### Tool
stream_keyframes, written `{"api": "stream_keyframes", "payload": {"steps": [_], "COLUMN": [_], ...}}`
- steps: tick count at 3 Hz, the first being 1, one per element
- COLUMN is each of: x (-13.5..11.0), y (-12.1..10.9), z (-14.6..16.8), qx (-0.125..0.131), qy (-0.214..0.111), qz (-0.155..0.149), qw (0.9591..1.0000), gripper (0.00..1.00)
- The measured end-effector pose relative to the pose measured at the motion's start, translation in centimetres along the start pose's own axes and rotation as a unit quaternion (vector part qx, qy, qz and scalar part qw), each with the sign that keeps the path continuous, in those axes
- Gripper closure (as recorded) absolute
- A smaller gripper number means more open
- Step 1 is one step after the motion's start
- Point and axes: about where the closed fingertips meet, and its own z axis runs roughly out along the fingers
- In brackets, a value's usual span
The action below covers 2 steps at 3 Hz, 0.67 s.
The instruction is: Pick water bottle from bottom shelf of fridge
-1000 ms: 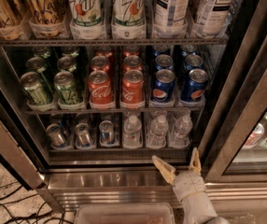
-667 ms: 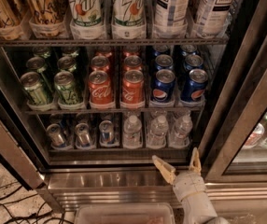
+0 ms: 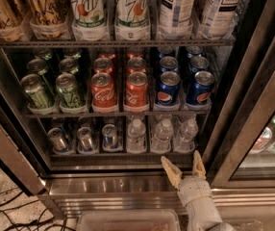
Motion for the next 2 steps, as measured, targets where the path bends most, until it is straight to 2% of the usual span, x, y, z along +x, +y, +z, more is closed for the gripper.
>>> {"api": "stream_keyframes", "payload": {"steps": [2], "x": [0.21], "y": [-0.84], "z": [1.22], "qx": [0.019], "qy": [-0.001], "qz": [0.006], "qw": [0.9998], "gripper": [0.24]}}
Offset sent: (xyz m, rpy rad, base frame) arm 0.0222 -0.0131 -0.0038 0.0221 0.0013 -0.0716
